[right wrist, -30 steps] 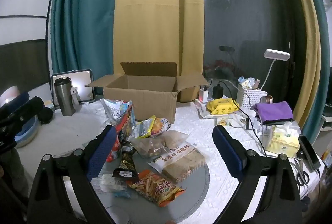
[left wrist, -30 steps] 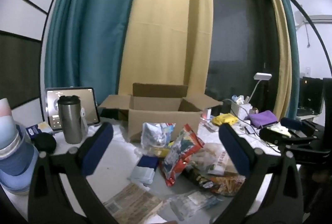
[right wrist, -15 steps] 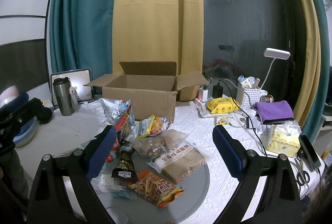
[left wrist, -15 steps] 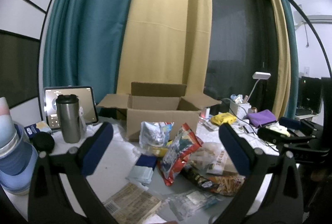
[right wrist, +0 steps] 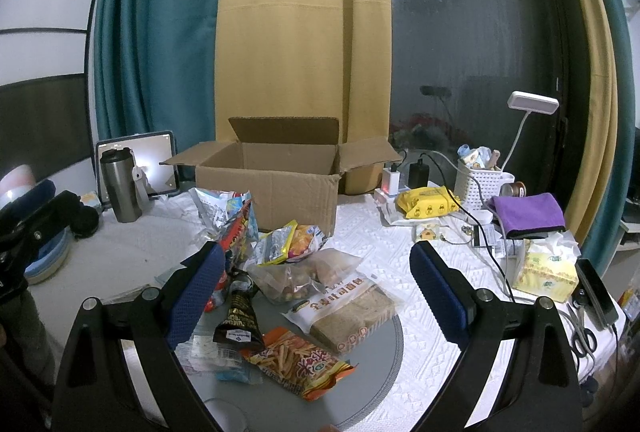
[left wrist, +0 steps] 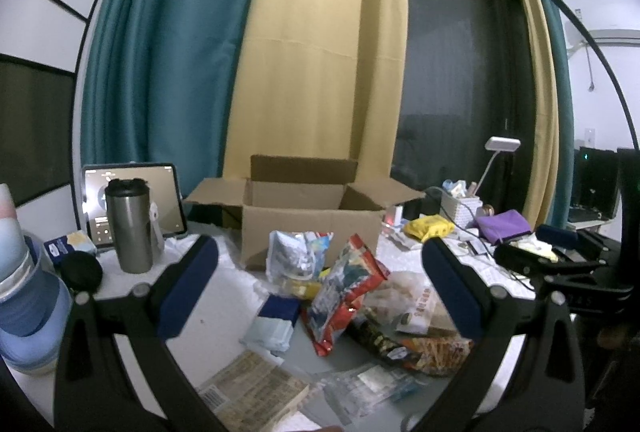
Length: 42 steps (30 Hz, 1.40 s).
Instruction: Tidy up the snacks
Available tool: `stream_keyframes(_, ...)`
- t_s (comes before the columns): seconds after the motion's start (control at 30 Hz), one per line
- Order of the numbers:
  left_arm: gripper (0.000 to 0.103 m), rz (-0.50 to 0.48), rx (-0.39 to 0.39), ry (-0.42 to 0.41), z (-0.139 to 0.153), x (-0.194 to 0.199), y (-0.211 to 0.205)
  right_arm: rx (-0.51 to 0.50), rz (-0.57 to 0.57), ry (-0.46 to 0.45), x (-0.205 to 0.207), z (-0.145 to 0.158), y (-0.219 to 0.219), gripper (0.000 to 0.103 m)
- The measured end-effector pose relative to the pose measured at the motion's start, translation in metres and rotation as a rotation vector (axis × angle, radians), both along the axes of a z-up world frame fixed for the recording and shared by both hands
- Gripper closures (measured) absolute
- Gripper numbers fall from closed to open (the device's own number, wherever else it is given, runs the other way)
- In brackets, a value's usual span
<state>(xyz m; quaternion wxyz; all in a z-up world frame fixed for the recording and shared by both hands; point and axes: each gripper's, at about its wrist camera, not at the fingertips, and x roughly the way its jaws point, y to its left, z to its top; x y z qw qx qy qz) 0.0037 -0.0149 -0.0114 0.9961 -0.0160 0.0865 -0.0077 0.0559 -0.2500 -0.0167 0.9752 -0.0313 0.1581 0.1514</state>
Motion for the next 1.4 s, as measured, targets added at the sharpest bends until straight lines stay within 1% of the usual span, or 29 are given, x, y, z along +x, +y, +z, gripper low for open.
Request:
stream_keyframes(0.03, 0.001, -0.002, -0.022, 0.016, -0.002, -0.001, 0.002, 0.0, -0.001, 0.002, 0.001, -0.001, -0.001, 0.007)
stream_keyframes(0.2, 0.001, -0.002, 0.025, 0.076, -0.004, 0.001, 0.002, -0.002, -0.005, 0.006, 0.003, -0.01, -0.005, 0.007)
stream_keyframes(0.37, 0.001, 0.0, 0.044, 0.092, -0.007, 0.004, 0.003, -0.006, -0.007, 0.019, 0.005, -0.011, -0.003, 0.007)
stream_keyframes(0.47, 0.001, 0.003, 0.07, 0.107, -0.012, 0.01, 0.006, -0.012, -0.009, 0.034, 0.007, -0.013, -0.002, 0.007)
stream_keyframes(0.6, 0.001, 0.001, 0.086, 0.202, -0.03, 0.022, 0.011, -0.027, -0.022, 0.066, 0.016, -0.022, -0.003, 0.007)
stream_keyframes(0.63, 0.001, 0.002, 0.088, 0.233, -0.036, 0.025, 0.013, -0.035, -0.027, 0.077, 0.019, -0.024, -0.003, 0.007)
stream_keyframes(0.67, 0.001, 0.006, 0.091, 0.239, -0.042, 0.029, 0.014, -0.044, -0.035, 0.093, 0.023, -0.03, -0.005, 0.007)
stream_keyframes(0.7, 0.001, 0.012, 0.093, 0.263, -0.049, 0.031, 0.017, -0.052, -0.042, 0.111, 0.025, -0.036, -0.007, 0.007)
stream_keyframes(0.77, 0.001, 0.023, 0.095, 0.276, -0.063, 0.037, 0.022, -0.061, -0.053, 0.137, 0.03, -0.045, -0.009, 0.007)
stream_keyframes(0.83, 0.001, 0.039, 0.122, 0.287, -0.075, 0.043, 0.028, -0.067, -0.063, 0.168, 0.035, -0.053, -0.012, 0.007)
stream_keyframes(0.93, 0.001, 0.058, 0.163, 0.342, -0.092, 0.052, 0.038, -0.075, -0.078, 0.219, 0.041, -0.069, -0.016, 0.007)
stream_keyframes(0.97, 0.001, 0.062, 0.178, 0.347, -0.096, 0.056, 0.043, -0.076, -0.079, 0.231, 0.043, -0.071, -0.015, 0.007)
stream_keyframes(1.1, 0.001, 0.083, 0.223, 0.443, -0.113, 0.067, 0.054, -0.074, -0.067, 0.299, 0.053, -0.088, -0.016, 0.007)
stream_keyframes(1.23, 0.001, 0.072, 0.216, 0.504, -0.121, 0.071, 0.062, -0.065, -0.036, 0.367, 0.062, -0.103, -0.014, 0.007)
stream_keyframes(1.27, 0.001, 0.064, 0.225, 0.519, -0.125, 0.073, 0.063, -0.06, -0.023, 0.38, 0.063, -0.106, -0.013, 0.007)
stream_keyframes(1.4, 0.001, 0.036, 0.177, 0.546, -0.126, 0.076, 0.067, -0.052, 0.034, 0.442, 0.072, -0.118, -0.003, 0.007)
